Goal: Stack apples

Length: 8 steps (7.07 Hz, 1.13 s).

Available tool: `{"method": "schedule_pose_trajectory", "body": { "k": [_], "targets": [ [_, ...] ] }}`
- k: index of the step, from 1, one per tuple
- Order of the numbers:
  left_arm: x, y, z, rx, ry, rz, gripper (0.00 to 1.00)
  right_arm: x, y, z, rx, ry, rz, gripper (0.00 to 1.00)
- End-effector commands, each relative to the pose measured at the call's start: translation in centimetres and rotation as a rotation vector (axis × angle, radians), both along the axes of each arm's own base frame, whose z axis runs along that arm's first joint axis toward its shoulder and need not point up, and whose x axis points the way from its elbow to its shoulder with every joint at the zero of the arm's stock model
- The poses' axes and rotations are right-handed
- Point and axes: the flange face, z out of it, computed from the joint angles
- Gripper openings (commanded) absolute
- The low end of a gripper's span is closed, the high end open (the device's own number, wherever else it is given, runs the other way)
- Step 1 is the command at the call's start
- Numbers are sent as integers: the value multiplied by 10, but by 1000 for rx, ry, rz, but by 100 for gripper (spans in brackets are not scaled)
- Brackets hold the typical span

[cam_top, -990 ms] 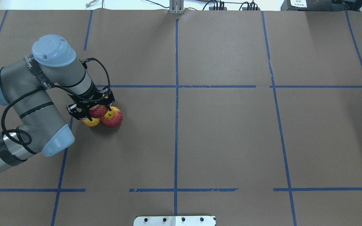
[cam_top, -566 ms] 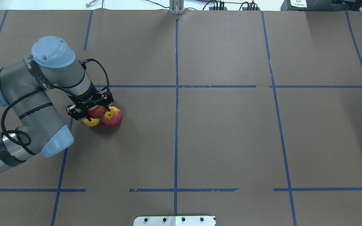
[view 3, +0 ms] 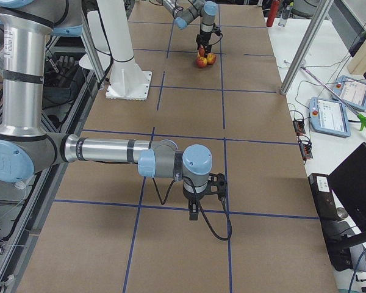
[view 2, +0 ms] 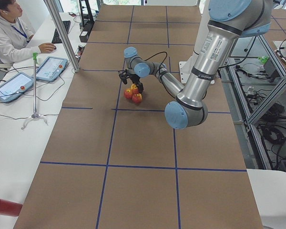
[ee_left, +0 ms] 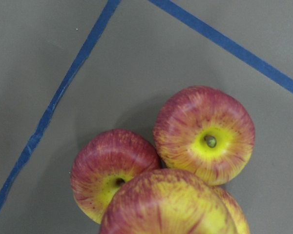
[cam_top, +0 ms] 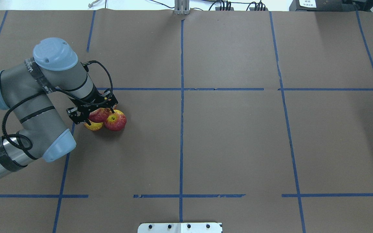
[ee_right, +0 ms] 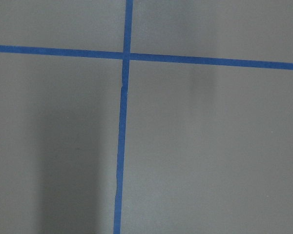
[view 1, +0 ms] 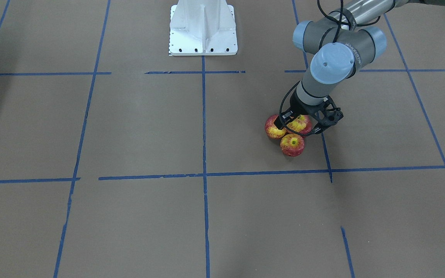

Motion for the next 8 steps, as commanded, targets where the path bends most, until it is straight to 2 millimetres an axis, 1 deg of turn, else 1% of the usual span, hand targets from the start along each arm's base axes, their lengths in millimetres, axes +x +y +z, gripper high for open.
{"method": "schedule_pose_trajectory", "body": {
  "k": [1,2,3,4,5,6,7,8],
  "targets": [
    [-17,3,-13,9,9,-15,99,0,0,0,0,0,0,100],
    [-49,22,-7,-5,-10,-26,99,0,0,0,0,0,0,100],
    [-72,22,-21,49,5,-16,99,0,0,0,0,0,0,100],
    [-124,5,-37,118,34,-67,99,0,0,0,0,0,0,100],
    [-155,0,-30,145,34,-80,99,0,0,0,0,0,0,100],
    [-168,-1,-33,157,40,-92,99,0,0,0,0,0,0,100],
    [-200,6,-14,210,22,-66,99,0,0,0,0,0,0,100],
    [-234,17,10,266,-4,-26,99,0,0,0,0,0,0,100]
  ]
}}
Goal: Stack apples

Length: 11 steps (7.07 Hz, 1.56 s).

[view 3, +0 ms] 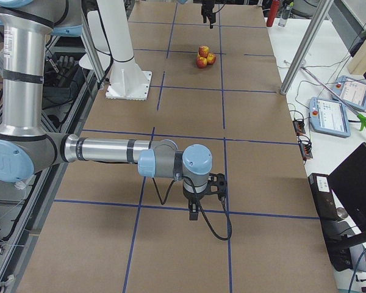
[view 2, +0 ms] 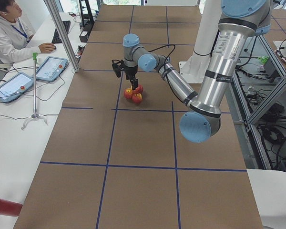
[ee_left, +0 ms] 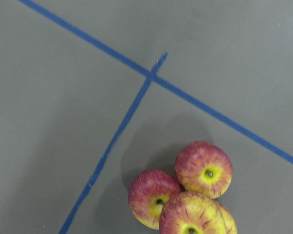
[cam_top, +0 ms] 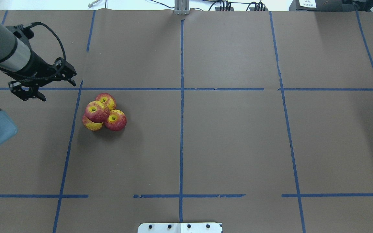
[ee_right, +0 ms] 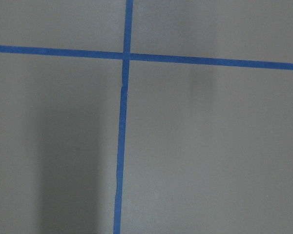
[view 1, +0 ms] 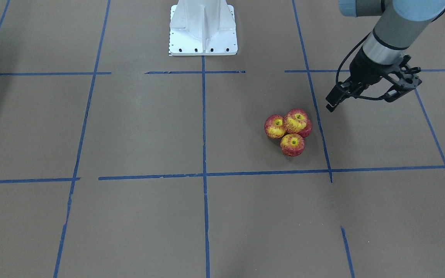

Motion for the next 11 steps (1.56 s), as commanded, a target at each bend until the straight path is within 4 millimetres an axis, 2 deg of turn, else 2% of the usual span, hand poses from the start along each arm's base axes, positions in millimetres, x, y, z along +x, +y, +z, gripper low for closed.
{"method": "schedule_pose_trajectory", "body": {
  "k": [1,3,4,5,6,7,8,9,10,11],
  "targets": [
    [-74,10,43,126,-48,88,99,0,0,0,0,0,0,100],
    [-146,15,98,260,-89,234,99,0,0,0,0,0,0,100],
    [-156,19,126,305,-113,324,99,0,0,0,0,0,0,100],
    [-197,10,146,354,-134,338,99,0,0,0,0,0,0,100],
    [-232,16,178,400,-163,394,100,0,0,0,0,0,0,100],
    [-254,18,196,418,-174,413,100,0,0,0,0,0,0,100],
    [-310,20,226,458,-206,404,100,0,0,0,0,0,0,100],
    [-317,24,263,412,-199,415,100,0,0,0,0,0,0,100],
    [-326,38,286,353,-192,396,100,0,0,0,0,0,0,100],
    [-332,33,288,353,-192,382,100,0,0,0,0,0,0,100]
  ]
}}
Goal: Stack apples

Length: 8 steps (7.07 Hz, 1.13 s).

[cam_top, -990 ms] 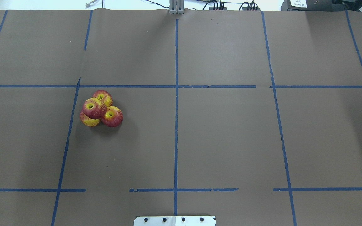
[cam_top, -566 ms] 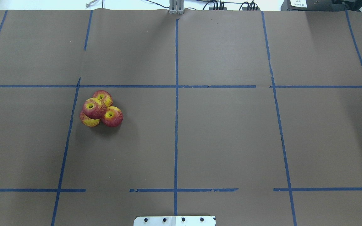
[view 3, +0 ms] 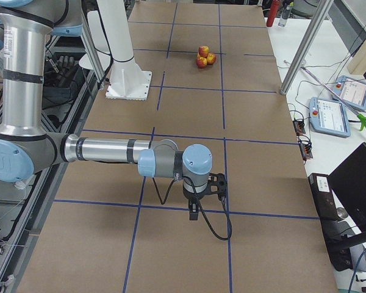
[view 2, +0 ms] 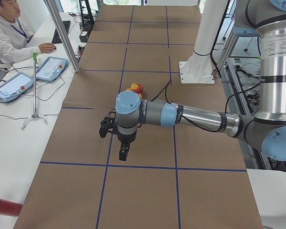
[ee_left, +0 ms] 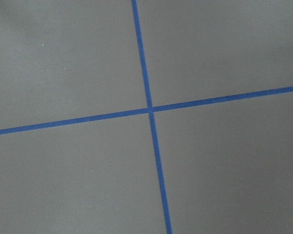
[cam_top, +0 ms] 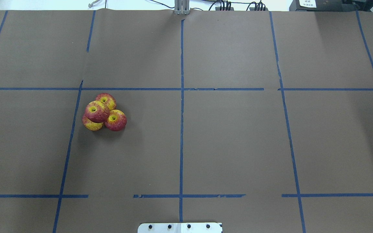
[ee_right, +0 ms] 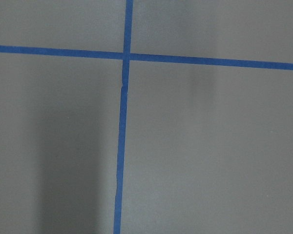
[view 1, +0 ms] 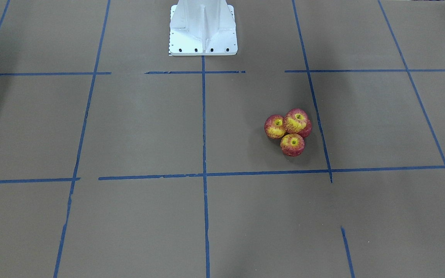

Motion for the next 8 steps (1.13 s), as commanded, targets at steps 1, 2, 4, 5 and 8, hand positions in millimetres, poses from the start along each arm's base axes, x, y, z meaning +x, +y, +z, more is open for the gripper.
{"method": "schedule_pose_trajectory", "body": {
  "k": [1,2,4,5,8],
  "targets": [
    [-12,-17,14,-13,1,-19,100,0,0,0,0,0,0,100],
    [-20,-17,14,-9,2,-33,100,0,0,0,0,0,0,100],
    [-23,-8,27,-37,110,-47,100,0,0,0,0,0,0,100],
    [-20,-8,32,-55,155,-49,100,0,0,0,0,0,0,100],
    [-20,-4,21,-35,154,-49,100,0,0,0,0,0,0,100]
  ]
}}
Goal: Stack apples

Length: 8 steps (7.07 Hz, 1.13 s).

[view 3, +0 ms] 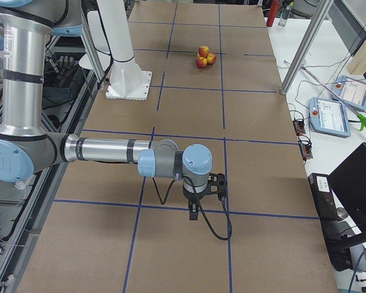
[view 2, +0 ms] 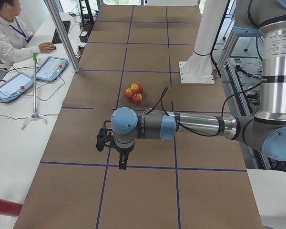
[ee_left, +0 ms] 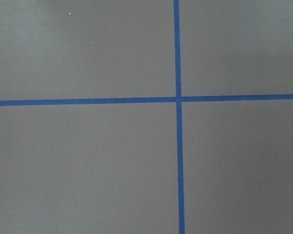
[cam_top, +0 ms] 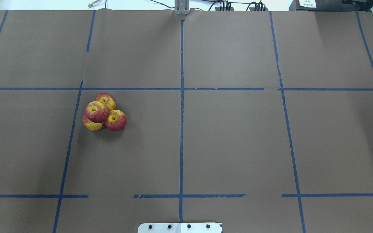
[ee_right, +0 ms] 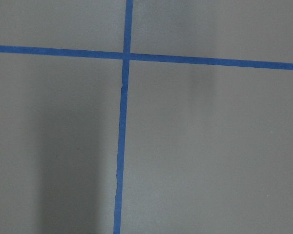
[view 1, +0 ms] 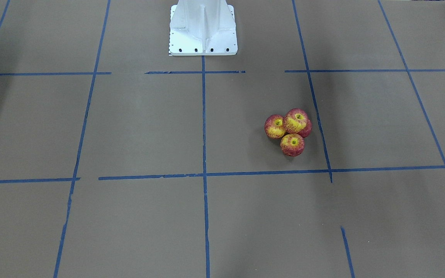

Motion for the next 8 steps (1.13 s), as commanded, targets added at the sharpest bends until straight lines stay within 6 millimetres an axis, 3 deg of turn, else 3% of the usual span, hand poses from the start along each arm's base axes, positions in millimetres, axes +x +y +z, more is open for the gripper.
{"method": "schedule_pose_trajectory", "body": {
  "k": [1,3,4,8],
  "targets": [
    [0,4,6,-10,-2,0,100,0,0,0,0,0,0,100],
    [2,33,20,-40,-2,0,100,0,0,0,0,0,0,100],
    [2,36,20,-42,-1,0,100,0,0,0,0,0,0,100],
    [0,23,10,-18,-4,0,100,0,0,0,0,0,0,100]
  ]
}}
